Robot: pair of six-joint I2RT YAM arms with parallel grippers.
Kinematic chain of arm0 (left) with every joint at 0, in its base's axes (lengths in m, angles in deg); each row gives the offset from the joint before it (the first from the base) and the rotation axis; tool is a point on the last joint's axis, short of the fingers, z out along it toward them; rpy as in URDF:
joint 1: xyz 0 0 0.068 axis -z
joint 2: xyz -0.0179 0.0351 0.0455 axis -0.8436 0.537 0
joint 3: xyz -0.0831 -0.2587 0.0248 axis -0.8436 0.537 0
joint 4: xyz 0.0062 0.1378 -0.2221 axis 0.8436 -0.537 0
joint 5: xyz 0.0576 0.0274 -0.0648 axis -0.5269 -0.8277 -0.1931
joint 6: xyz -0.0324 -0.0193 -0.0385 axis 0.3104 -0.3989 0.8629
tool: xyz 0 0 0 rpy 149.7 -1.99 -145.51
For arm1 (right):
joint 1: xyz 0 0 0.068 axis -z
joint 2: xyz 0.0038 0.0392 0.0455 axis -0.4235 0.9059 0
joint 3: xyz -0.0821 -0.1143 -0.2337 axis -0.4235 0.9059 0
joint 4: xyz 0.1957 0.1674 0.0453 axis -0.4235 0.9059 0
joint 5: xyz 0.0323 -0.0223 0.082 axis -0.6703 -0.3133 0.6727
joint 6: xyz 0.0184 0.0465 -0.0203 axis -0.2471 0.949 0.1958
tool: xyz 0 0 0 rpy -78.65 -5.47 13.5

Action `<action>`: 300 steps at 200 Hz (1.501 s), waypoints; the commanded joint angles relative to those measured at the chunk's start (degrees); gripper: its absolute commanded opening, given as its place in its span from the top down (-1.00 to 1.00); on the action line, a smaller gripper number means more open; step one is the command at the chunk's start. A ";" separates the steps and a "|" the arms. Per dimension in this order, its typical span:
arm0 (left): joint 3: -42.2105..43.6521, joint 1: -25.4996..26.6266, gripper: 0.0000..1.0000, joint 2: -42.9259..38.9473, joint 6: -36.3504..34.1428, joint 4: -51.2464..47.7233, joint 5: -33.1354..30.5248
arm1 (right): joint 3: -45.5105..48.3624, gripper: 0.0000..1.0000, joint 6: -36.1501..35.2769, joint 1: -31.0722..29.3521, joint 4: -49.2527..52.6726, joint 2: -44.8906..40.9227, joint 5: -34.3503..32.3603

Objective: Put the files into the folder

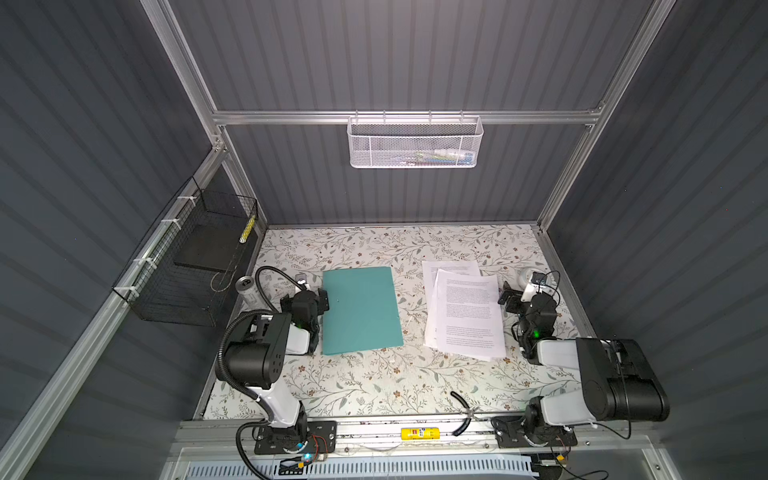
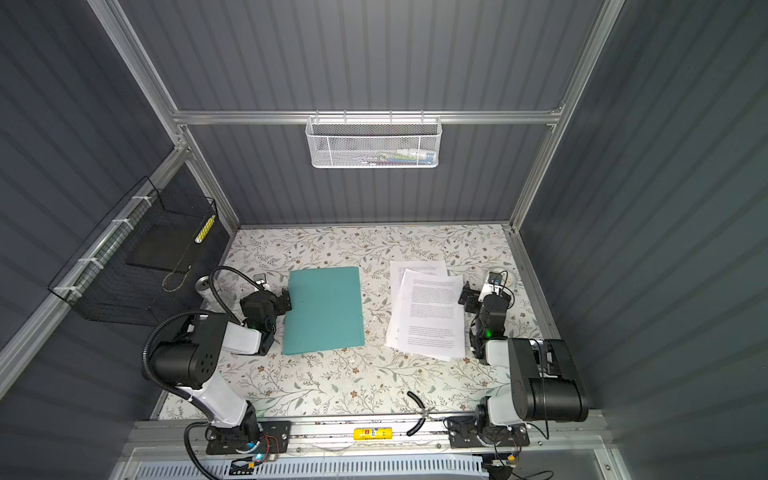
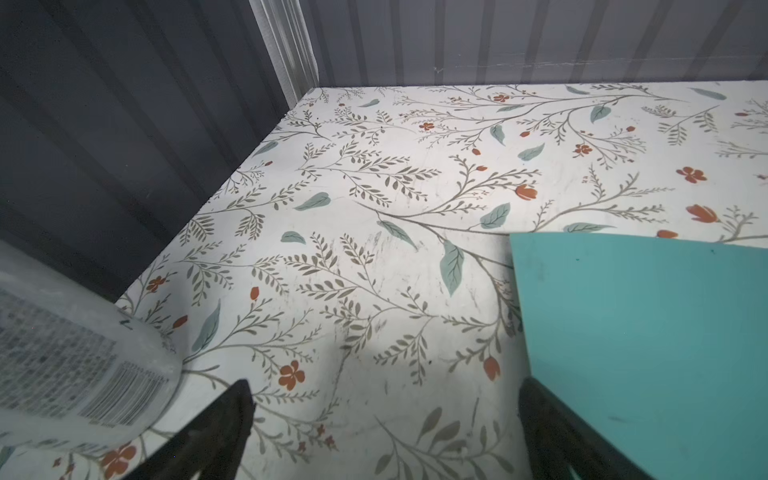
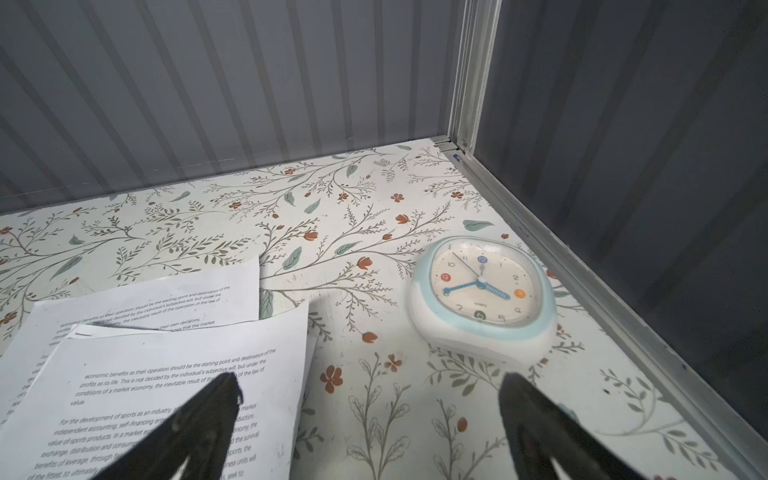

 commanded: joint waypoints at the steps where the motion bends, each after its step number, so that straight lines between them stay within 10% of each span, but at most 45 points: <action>1: -0.72 0.11 -0.99 0.42 0.79 0.89 -0.69 | -0.93 -0.98 -0.60 -0.15 -1.04 0.59 -0.70; 280: 0.80 2.47 -0.99 -1.57 -1.77 3.42 -3.51 | -2.63 -0.98 -0.30 -0.66 4.16 -1.48 -3.31; 300: -4.28 3.29 -0.99 -5.77 0.24 -10.43 -10.31 | -4.70 -0.98 -1.23 -1.65 7.02 -2.50 -5.10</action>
